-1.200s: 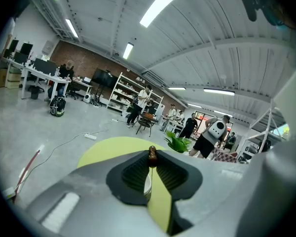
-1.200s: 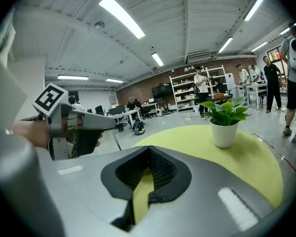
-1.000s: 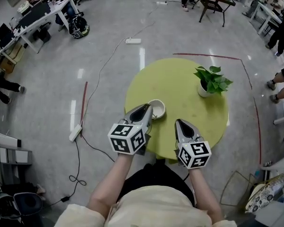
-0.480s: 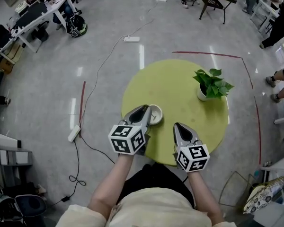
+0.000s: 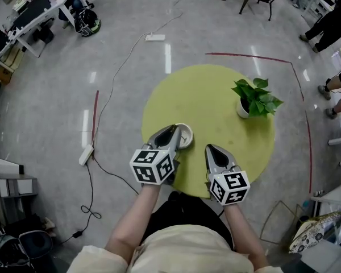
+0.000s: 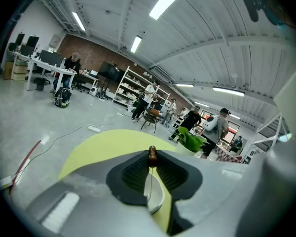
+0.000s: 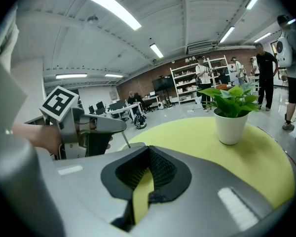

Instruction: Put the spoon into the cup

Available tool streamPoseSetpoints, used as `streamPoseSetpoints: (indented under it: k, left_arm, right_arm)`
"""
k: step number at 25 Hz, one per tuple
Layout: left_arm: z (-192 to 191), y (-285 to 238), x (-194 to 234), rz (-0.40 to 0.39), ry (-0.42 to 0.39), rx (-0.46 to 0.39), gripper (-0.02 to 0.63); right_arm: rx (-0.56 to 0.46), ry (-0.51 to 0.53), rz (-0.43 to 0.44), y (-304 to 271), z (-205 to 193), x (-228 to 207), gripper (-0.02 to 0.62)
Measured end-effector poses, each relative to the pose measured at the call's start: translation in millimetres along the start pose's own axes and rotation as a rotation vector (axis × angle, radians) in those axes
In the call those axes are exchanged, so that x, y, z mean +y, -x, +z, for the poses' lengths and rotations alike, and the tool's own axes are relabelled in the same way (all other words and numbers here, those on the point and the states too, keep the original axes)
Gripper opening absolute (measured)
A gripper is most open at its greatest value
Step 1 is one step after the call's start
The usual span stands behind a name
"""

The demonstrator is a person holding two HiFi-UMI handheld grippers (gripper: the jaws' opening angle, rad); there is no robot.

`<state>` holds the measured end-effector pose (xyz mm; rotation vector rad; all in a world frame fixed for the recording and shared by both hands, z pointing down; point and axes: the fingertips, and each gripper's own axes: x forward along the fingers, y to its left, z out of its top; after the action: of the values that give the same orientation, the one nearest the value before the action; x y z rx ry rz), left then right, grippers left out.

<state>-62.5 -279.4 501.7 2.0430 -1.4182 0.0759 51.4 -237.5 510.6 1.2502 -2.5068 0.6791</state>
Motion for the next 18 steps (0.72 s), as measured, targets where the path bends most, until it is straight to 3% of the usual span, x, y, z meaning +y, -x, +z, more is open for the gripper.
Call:
streamPoseSetpoints:
  k: [18]
  left_arm:
    - [-13.7, -14.3, 13.2, 0.011, 0.04, 0.012, 0.048]
  right_arm:
    - [0.023, -0.012, -0.002, -5.8, -5.1, -9.1, 0.002]
